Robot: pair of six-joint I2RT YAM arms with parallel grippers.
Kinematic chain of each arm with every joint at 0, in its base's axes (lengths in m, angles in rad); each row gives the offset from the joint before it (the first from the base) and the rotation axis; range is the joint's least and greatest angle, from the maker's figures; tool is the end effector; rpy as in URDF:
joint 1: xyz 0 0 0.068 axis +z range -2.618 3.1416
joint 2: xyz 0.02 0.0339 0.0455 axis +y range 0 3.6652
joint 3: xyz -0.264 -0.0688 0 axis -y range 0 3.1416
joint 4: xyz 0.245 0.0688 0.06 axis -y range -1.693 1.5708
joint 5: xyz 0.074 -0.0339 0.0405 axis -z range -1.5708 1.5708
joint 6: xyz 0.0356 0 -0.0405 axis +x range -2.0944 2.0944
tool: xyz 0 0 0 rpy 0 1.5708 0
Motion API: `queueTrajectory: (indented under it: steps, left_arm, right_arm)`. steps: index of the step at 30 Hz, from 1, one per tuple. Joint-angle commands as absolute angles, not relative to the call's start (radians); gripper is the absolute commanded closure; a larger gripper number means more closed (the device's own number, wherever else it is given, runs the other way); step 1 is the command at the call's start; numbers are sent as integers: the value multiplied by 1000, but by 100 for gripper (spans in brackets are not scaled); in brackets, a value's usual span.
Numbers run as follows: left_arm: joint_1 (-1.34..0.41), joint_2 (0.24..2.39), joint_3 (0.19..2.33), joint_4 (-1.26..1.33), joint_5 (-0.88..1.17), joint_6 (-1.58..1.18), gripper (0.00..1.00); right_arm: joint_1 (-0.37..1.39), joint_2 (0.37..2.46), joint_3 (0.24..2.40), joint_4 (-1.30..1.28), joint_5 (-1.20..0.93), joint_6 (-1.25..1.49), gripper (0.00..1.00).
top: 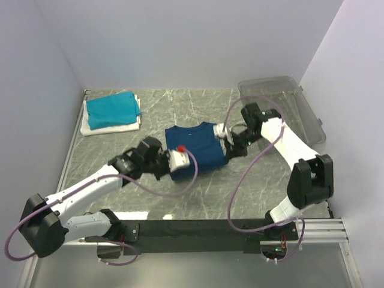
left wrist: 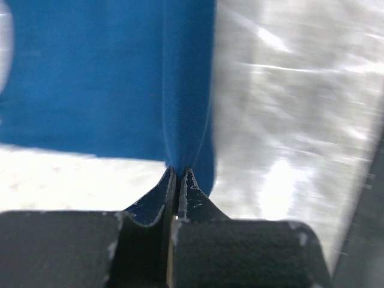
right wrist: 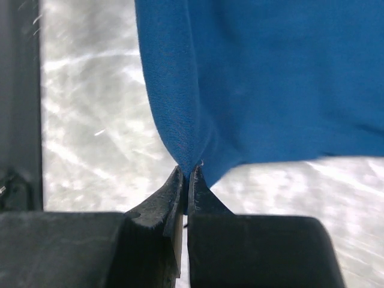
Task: Fold and stack the t-shirts
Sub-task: Fold the tshirt
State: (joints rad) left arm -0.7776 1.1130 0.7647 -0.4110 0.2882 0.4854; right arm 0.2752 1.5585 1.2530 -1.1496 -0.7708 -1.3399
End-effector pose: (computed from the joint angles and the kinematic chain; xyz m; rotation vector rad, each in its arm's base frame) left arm 0.1586 -0.1703 0.2487 1.4966 1.7995 -0.4814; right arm 0.2627 0.0999 0.2621 -1.8739 1.7102 0.8120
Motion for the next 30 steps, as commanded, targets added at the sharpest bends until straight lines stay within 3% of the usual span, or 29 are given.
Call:
queueTrajectory:
  steps: [1, 12, 30]
  left_arm:
    - [-654, 1150, 863, -381, 347, 592, 99]
    - [-446, 1537, 1144, -180, 318, 620, 99]
    - [-370, 1838, 1289, -60, 199, 545, 99]
  right_arm:
    - [258, 1639, 1409, -1089, -801, -1185, 100]
    - [256, 1971, 1833, -856, -738, -737, 100]
    - [265, 2213, 1953, -595, -531, -408, 100]
